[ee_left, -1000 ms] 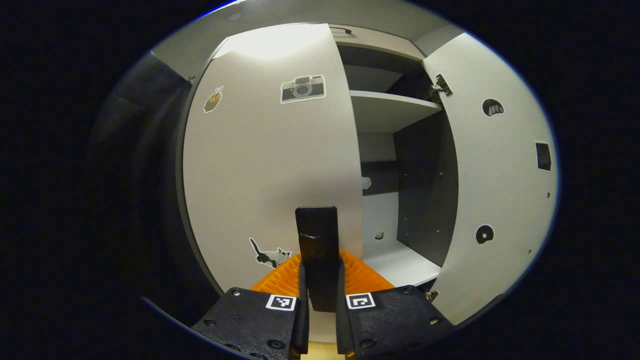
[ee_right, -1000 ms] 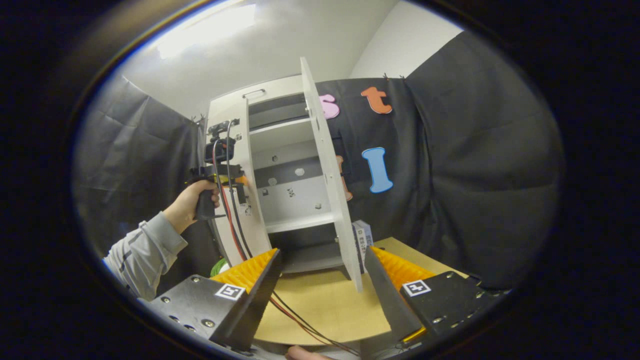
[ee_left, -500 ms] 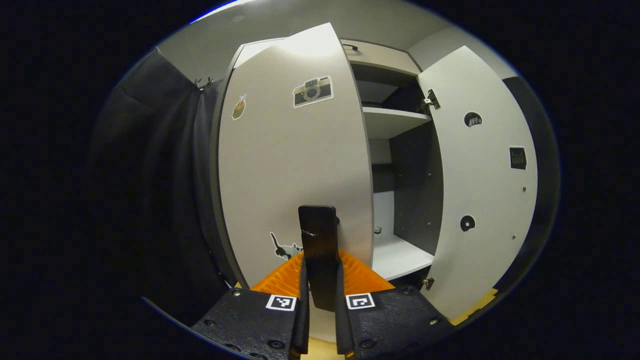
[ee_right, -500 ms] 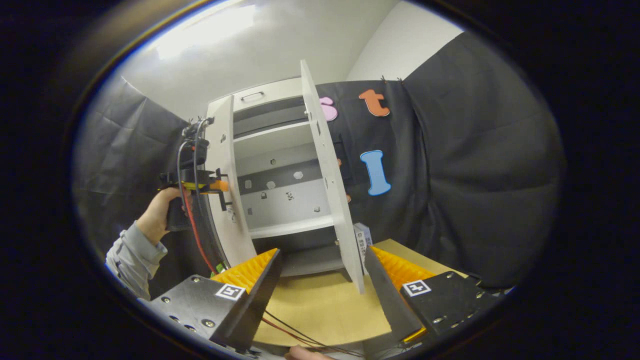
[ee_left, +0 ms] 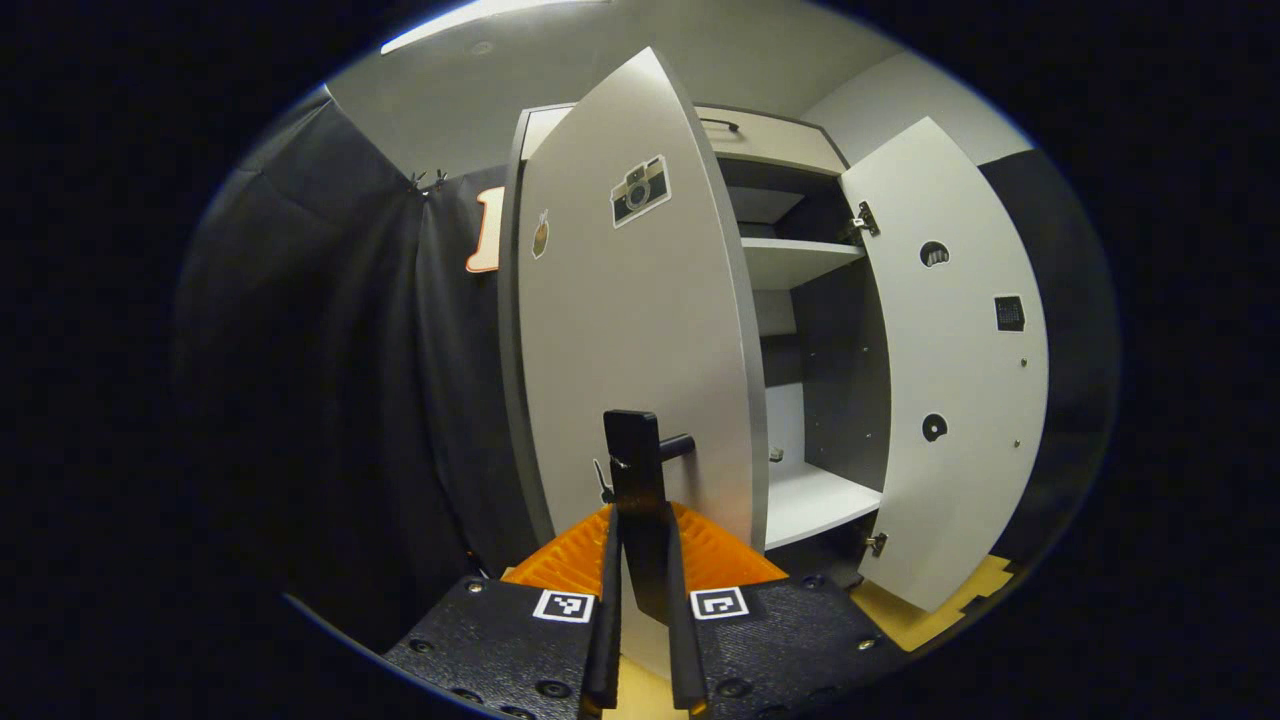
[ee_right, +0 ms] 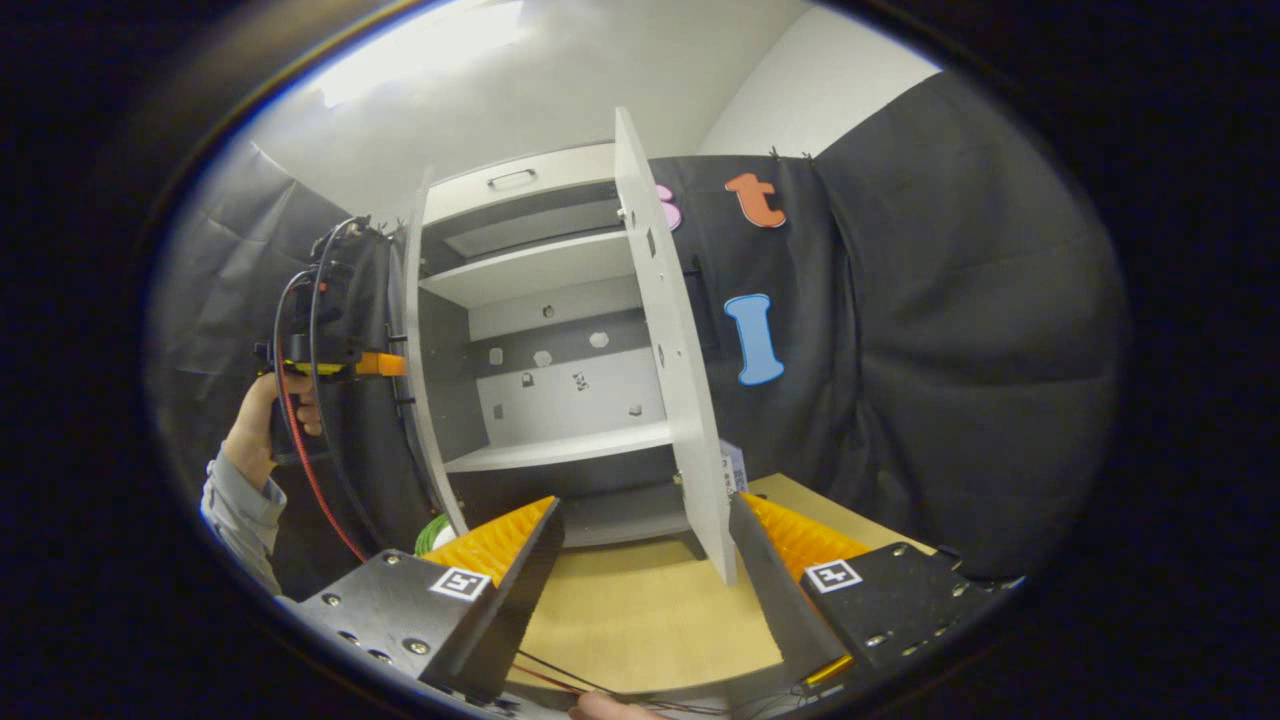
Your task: Open the right door of the double-door shoe cabinet with the right hand, and open the left door with the left hand.
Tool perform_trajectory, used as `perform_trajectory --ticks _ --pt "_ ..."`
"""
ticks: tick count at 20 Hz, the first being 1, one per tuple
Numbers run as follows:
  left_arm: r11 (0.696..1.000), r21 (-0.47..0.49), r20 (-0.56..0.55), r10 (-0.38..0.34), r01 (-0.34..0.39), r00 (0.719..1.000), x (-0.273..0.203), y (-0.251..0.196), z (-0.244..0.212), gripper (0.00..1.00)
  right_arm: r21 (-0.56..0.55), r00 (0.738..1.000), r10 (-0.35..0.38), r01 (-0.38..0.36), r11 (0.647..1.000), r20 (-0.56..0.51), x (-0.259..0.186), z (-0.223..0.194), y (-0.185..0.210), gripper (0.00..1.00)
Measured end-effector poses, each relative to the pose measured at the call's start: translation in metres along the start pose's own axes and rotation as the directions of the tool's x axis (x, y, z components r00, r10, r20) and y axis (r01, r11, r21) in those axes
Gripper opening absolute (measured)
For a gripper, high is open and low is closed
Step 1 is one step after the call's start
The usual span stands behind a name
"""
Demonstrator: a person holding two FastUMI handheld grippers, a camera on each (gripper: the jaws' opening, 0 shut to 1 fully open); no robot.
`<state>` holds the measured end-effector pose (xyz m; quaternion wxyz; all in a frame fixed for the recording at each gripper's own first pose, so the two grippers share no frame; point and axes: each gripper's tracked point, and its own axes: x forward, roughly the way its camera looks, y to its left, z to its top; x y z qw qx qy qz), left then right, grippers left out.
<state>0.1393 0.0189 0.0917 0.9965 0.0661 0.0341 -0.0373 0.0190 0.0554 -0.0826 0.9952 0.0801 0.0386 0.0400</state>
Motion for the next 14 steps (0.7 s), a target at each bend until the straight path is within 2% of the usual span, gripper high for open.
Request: perform_trajectory --ticks 5,6,7,10,14 --pt "0.999 0.017 0.017 0.031 -0.031 0.999 -0.016 0.038 -0.004 0.16 -0.007 1.000 0.011 -0.011 1.000 -0.009 0.007 -0.006 0.012 0.94" --pt "0.999 0.015 0.018 0.043 -0.044 0.999 -0.017 0.041 -0.002 0.15 -0.004 1.000 0.010 -0.010 1.000 -0.015 0.008 -0.008 0.013 0.99" --pt "0.998 0.019 0.017 0.057 -0.058 0.998 -0.019 0.051 -0.003 0.13 0.000 1.000 0.009 -0.009 1.000 -0.022 0.010 -0.011 0.014 0.94" --pt "0.994 0.020 0.013 0.106 -0.106 0.994 -0.026 0.079 -0.006 0.07 -0.001 0.999 0.007 -0.007 1.000 -0.041 0.012 -0.019 0.018 0.94" --pt "0.988 0.010 0.011 0.151 -0.152 0.988 -0.033 0.106 -0.011 0.04 -0.025 0.998 0.011 -0.012 1.000 -0.056 0.019 -0.024 0.026 0.94"
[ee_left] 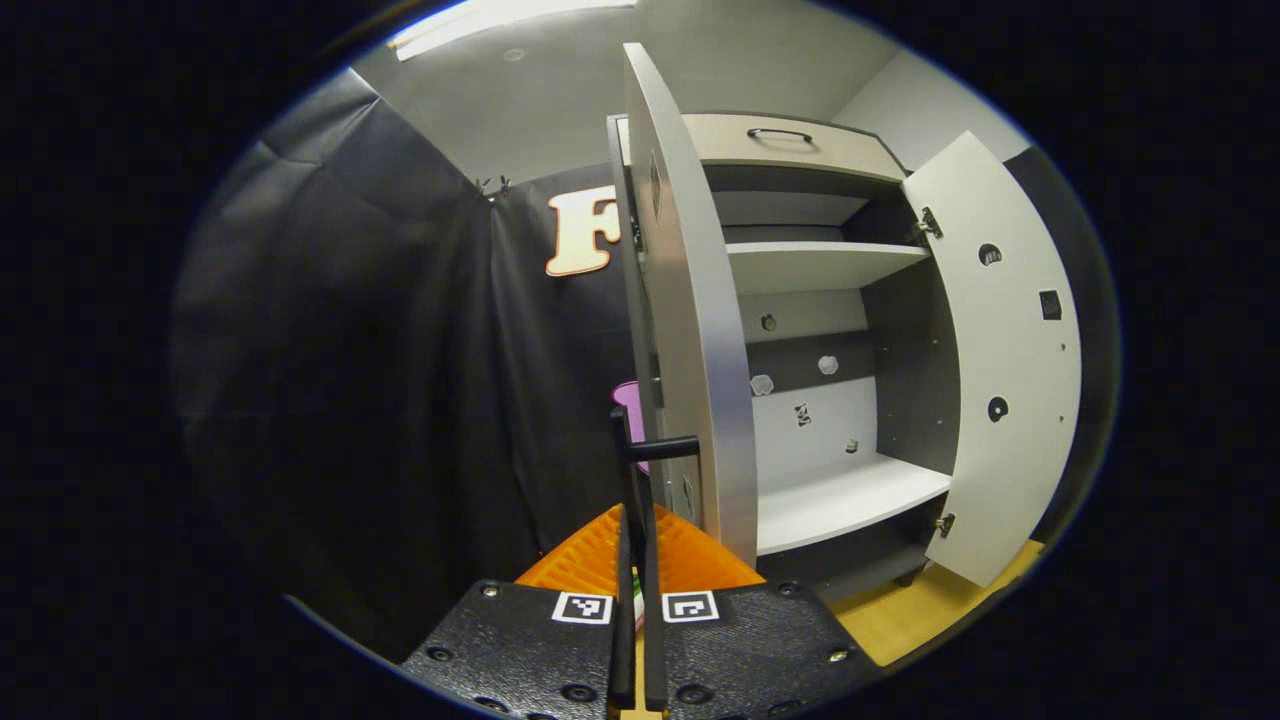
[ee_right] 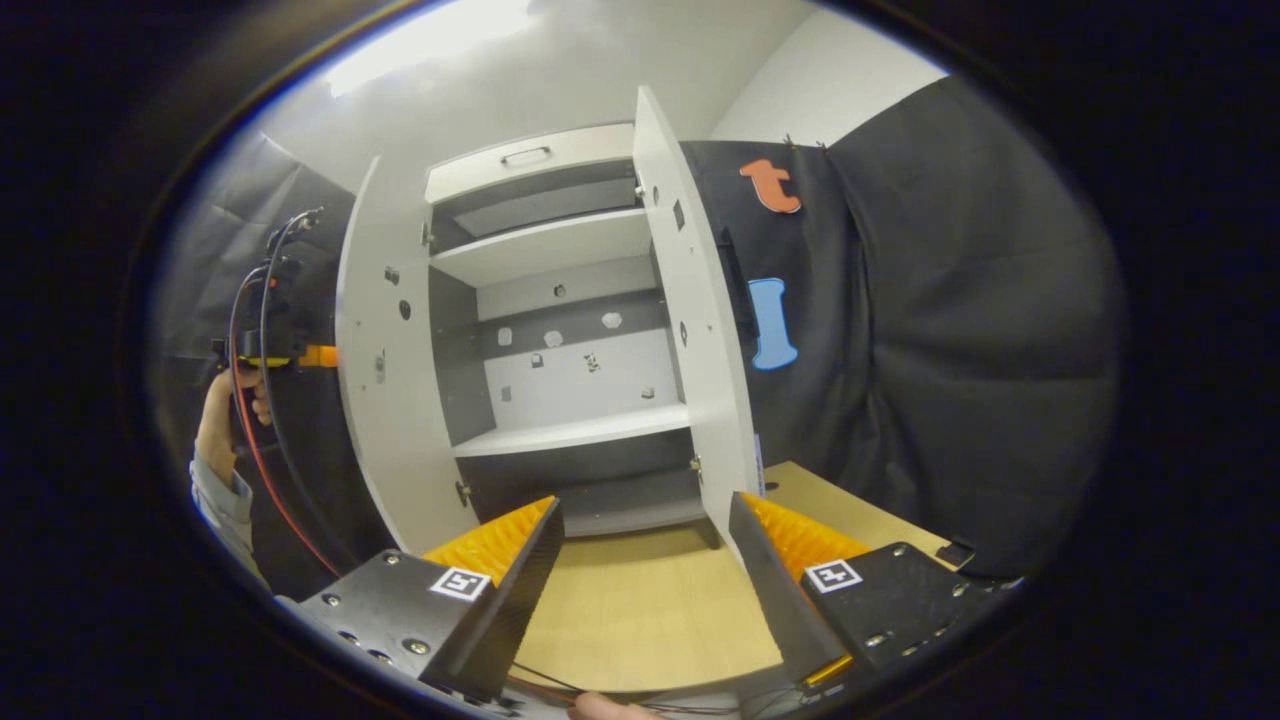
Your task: Open the right door of the double-door shoe cabinet with the right hand, and open the left door with the left hand.
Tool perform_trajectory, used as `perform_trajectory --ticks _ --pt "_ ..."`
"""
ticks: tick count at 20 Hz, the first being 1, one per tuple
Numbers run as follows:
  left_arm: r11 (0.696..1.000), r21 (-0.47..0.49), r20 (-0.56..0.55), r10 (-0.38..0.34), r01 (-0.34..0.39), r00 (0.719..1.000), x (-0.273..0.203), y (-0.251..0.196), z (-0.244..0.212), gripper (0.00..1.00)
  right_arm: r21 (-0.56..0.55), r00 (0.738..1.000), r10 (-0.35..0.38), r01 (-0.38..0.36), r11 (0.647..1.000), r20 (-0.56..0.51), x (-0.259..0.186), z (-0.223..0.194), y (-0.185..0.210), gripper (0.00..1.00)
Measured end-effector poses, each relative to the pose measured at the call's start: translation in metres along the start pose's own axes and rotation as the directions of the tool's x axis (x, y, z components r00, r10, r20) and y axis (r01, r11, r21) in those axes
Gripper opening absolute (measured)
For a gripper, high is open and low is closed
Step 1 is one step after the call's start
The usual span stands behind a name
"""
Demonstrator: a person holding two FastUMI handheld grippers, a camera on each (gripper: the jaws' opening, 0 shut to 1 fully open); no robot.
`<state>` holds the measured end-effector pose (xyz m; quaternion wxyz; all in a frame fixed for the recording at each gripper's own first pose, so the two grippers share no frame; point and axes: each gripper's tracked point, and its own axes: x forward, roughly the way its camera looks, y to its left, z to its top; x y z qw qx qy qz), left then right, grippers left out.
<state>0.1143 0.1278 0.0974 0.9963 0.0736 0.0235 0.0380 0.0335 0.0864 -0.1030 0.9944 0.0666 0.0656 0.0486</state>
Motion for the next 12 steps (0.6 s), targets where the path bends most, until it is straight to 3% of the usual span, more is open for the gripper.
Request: perform_trajectory --ticks 5,6,7,12 --pt "0.997 -0.058 0.017 -0.059 0.060 0.998 -0.003 0.008 -0.002 0.02 -0.031 1.000 0.019 -0.020 0.999 -0.017 0.003 -0.008 0.014 0.99" --pt "0.996 -0.056 0.018 -0.065 0.066 0.998 -0.004 0.009 -0.003 0.01 -0.034 1.000 0.019 -0.019 0.999 -0.020 0.003 -0.010 0.015 0.94" --pt "0.996 -0.054 0.022 -0.066 0.067 0.998 -0.003 0.009 -0.003 0.01 -0.037 1.000 0.016 -0.016 0.999 -0.022 0.004 -0.010 0.017 0.98" --pt "0.996 -0.052 0.023 -0.071 0.073 0.997 -0.010 0.009 -0.008 0.01 -0.042 1.000 -0.004 0.003 0.999 -0.026 0.008 -0.012 0.014 0.99"
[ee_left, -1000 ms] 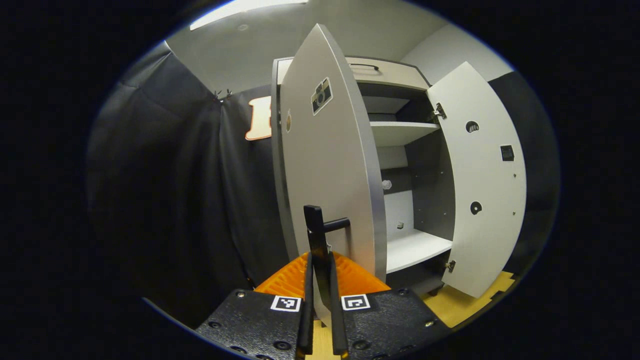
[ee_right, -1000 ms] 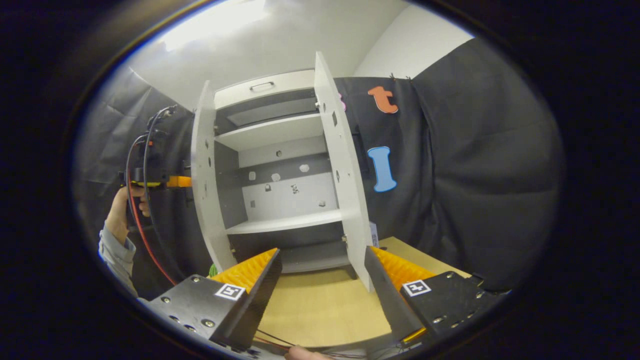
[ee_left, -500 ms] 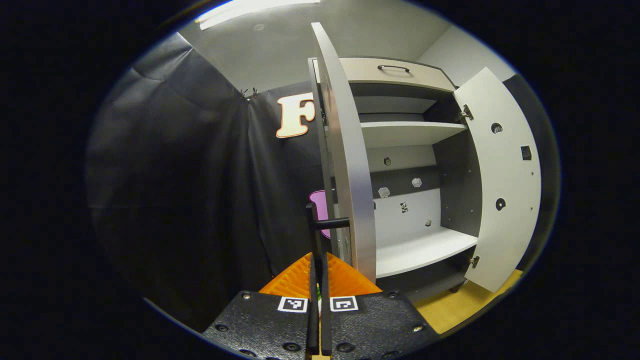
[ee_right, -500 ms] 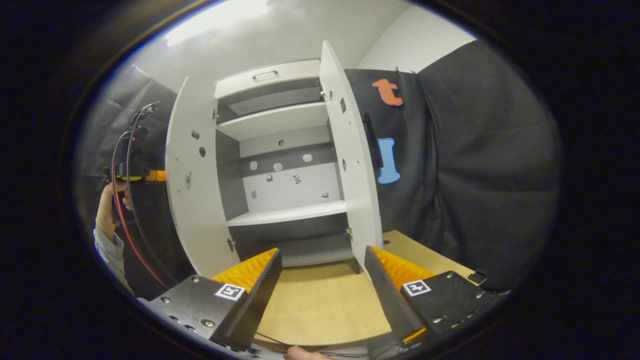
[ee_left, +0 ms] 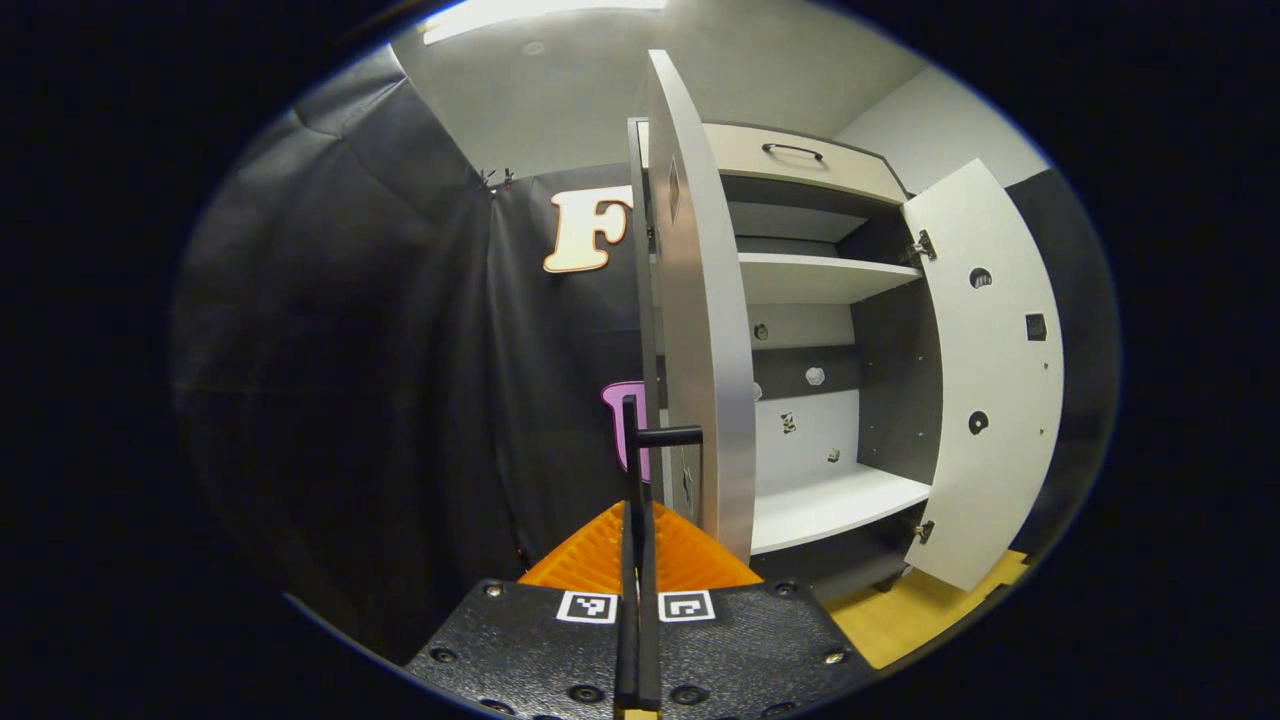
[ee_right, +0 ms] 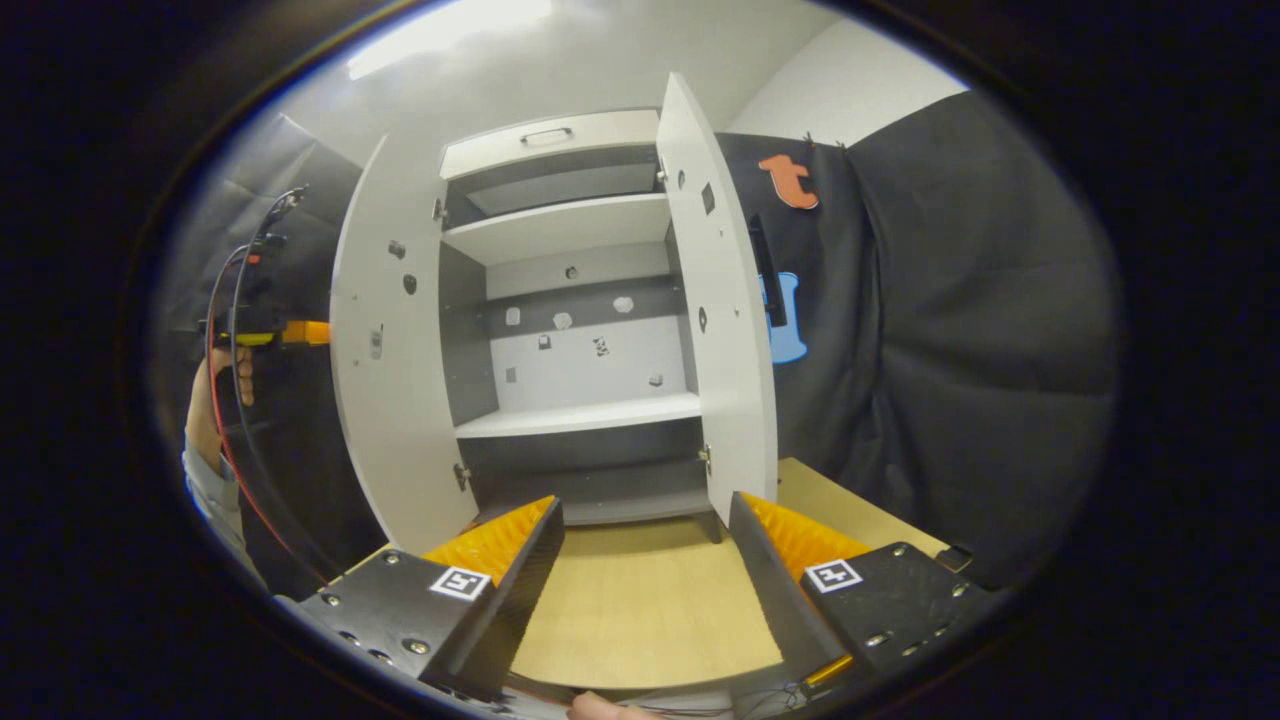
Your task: Open the right door of the double-door shoe cabinet with the right hand, and open the left door with the left hand.
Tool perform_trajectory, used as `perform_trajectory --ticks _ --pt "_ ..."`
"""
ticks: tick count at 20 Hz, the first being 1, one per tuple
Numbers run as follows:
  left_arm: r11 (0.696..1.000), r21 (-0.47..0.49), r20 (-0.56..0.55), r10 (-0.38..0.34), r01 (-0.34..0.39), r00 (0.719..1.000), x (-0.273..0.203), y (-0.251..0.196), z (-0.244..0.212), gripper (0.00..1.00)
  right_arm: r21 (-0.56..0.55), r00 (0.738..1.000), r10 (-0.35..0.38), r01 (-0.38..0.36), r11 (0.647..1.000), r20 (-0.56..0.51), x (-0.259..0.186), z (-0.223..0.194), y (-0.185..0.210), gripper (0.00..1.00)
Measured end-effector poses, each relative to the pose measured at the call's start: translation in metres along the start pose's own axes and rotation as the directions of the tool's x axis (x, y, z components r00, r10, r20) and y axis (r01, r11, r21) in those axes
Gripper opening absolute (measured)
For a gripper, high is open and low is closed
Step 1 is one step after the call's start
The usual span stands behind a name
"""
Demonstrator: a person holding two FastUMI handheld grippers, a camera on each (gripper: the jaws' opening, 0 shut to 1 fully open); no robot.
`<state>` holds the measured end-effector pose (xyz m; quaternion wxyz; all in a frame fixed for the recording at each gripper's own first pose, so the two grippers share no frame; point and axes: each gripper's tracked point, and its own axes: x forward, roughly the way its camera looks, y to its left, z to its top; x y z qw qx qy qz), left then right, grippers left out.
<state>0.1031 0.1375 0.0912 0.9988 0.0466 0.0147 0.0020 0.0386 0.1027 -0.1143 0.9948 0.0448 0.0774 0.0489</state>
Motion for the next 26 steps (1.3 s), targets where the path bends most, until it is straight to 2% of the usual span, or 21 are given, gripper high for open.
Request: perform_trajectory --ticks 3,7,8,9,10,11,12,15,16,20,26 --pt "1.000 -0.010 0.002 -0.001 0.001 1.000 -0.003 -0.002 0.001 0.01 -0.014 1.000 -0.021 0.021 1.000 0.006 0.001 0.002 -0.004 0.99" --pt "1.000 -0.024 -0.043 -0.009 0.008 0.999 -0.017 -0.008 -0.013 0.02 -0.018 1.000 -0.010 0.010 1.000 0.010 0.001 0.002 0.000 0.98" --pt "1.000 -0.004 -0.028 0.021 -0.021 0.999 -0.024 -0.002 -0.012 0.23 -0.018 1.000 -0.008 0.008 1.000 0.010 0.001 0.001 0.000 0.98" --pt "0.999 0.012 -0.008 0.048 -0.048 0.999 -0.022 0.004 -0.010 0.29 -0.017 1.000 -0.006 0.007 1.000 0.009 0.003 0.001 0.001 0.98" --pt "0.998 0.015 0.014 0.061 -0.061 0.998 -0.026 0.005 -0.007 0.51 -0.009 1.000 -0.006 0.006 1.000 0.010 0.003 0.002 0.001 0.98" --pt "0.998 0.010 0.023 0.059 -0.060 0.998 -0.034 0.002 -0.008 0.59 -0.008 1.000 -0.010 0.010 1.000 0.009 0.003 0.001 0.000 0.98" --pt "0.998 0.006 0.019 0.062 -0.062 0.998 -0.041 0.000 -0.012 0.73 -0.014 1.000 -0.009 0.009 1.000 0.011 0.002 0.000 -0.001 0.98" --pt "0.997 -0.021 0.000 0.073 -0.073 0.997 -0.060 -0.003 -0.024 0.85 -0.008 1.000 0.006 -0.006 1.000 0.016 0.002 0.001 0.004 0.99" --pt "0.996 -0.026 -0.002 0.080 -0.080 0.997 -0.068 -0.005 -0.026 0.93 -0.009 1.000 0.011 -0.010 1.000 0.019 0.001 0.002 0.005 0.98" --pt "0.995 -0.016 0.019 0.103 -0.103 0.994 -0.107 -0.023 -0.033 0.95 -0.011 1.000 0.020 -0.020 1.000 0.018 0.003 0.000 0.008 0.98" --pt "0.998 -0.046 0.048 0.042 -0.040 0.998 -0.139 -0.074 -0.031 0.95 -0.013 0.999 0.029 -0.029 0.999 0.020 0.003 0.002 0.008 0.98"
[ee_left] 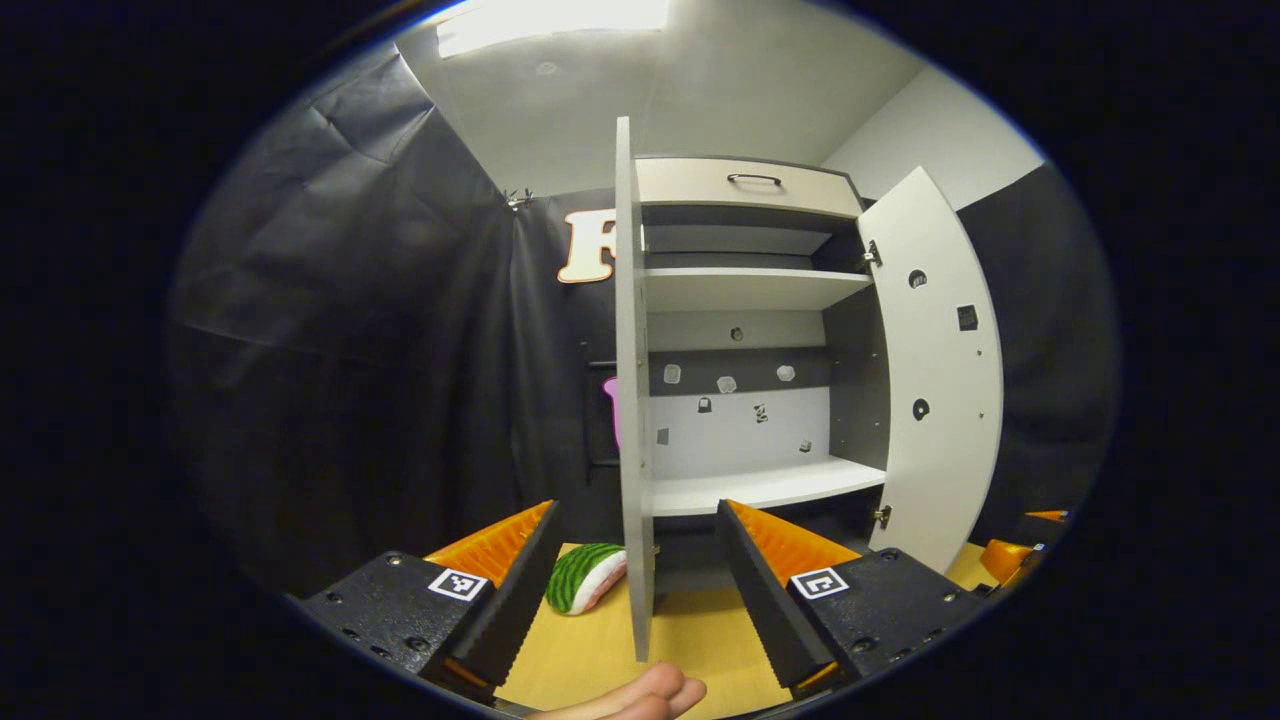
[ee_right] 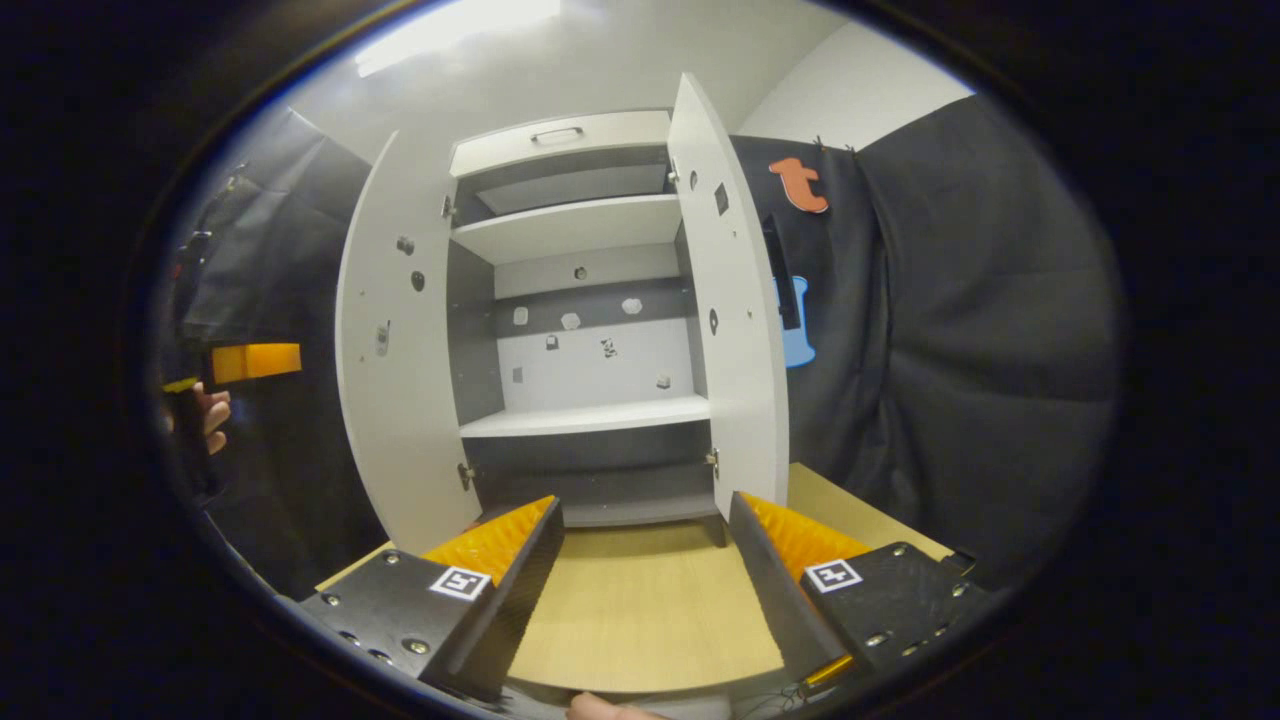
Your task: Open the right door of the double-door shoe cabinet with the right hand, and open the left door with the left hand.
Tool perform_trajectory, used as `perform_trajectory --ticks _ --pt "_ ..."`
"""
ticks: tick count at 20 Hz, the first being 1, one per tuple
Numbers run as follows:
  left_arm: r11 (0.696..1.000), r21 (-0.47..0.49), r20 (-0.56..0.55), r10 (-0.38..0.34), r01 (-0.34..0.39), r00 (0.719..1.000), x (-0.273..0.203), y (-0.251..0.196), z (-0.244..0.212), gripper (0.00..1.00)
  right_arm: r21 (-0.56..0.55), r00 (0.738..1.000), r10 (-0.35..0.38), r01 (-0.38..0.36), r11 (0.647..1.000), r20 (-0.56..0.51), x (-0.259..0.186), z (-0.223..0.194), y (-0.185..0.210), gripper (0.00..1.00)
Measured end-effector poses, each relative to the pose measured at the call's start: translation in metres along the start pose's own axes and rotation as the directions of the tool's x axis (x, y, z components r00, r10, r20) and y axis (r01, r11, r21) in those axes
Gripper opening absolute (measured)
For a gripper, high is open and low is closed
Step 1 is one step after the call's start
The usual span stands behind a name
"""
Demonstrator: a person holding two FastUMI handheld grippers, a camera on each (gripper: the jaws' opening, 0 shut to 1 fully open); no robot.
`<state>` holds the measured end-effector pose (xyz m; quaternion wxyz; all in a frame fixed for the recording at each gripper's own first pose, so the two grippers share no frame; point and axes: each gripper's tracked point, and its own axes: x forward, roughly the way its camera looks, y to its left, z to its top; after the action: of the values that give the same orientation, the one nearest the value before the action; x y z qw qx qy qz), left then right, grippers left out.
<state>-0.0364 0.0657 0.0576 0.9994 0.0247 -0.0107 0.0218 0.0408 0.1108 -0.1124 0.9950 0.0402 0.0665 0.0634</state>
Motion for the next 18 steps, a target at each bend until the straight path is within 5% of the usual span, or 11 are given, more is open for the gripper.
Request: perform_trajectory --ticks 11,18 --pt "0.991 -0.058 -0.046 -0.119 0.117 0.992 -0.016 -0.073 -0.068 0.96 -0.036 0.994 0.044 -0.041 0.999 0.098 -0.010 0.048 0.019 0.98" --pt "0.995 -0.042 -0.031 -0.089 0.088 0.996 -0.013 -0.062 -0.064 0.96 -0.032 0.992 0.056 -0.052 0.998 0.109 -0.016 0.044 0.024 0.98"
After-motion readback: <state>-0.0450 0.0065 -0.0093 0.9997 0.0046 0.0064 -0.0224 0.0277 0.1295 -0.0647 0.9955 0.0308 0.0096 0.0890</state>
